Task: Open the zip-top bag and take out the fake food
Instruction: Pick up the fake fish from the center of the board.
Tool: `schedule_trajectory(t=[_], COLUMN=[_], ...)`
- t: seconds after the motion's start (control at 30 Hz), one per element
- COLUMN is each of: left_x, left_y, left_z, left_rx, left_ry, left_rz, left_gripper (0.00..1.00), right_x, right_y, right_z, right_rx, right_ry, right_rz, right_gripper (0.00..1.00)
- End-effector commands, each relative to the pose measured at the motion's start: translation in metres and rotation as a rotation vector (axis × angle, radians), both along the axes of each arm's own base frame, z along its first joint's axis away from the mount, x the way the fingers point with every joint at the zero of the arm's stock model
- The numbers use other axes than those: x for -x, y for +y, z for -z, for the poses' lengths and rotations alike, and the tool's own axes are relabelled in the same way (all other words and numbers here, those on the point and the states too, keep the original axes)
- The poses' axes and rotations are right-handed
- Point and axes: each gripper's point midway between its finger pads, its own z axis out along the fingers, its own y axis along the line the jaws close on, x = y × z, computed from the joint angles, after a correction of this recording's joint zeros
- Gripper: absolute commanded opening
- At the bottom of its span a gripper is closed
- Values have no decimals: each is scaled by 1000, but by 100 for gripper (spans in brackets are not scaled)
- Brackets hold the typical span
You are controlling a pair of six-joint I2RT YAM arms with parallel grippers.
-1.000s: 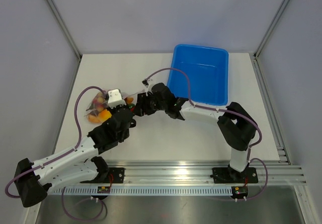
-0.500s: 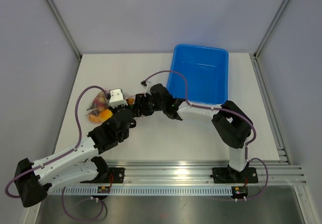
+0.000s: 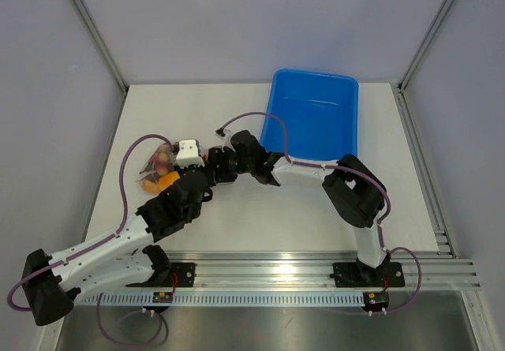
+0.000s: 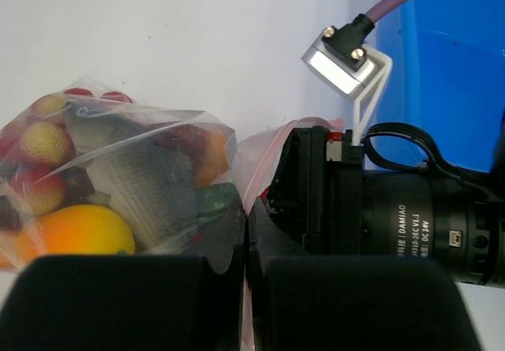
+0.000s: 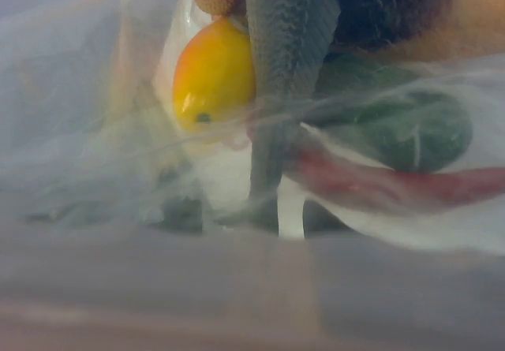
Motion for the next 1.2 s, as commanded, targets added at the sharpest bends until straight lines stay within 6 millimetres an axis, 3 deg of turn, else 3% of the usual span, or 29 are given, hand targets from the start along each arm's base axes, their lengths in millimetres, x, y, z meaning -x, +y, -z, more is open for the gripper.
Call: schedule_trajectory(t=[0.0,0.2,0.23,0.37,0.47,0.57,1.17], left_x=[-6,-8,-8,-7,-9,-9,-8], left_y=[-11,-16,-14,-10,-10,-10,-3], left_z=[-35,-35,-36,-34,-34,-33,-17], left_rx=[86,72,73,77,87,84,54], left_ry=[-89,-82,-83,-86,-94,-92,-28], left_rz=[27,38,32,9,1,-4,-52], left_gripper=[0,0,0,0,0,0,0], right_x=[5,10,11,16,19,19,-24], right_y=[7,7,8,12,13,12,-30], right_z=[-4,1,1,-1,-4,-8,-39], right_rx=[-9,10,7,-22,-39,-51,22], right_ry=[50,82,87,102,114,107,-108], right_rz=[-41,-66,-75,-112,-131,-133,9], right_gripper=[61,55,45,32,13,0,0])
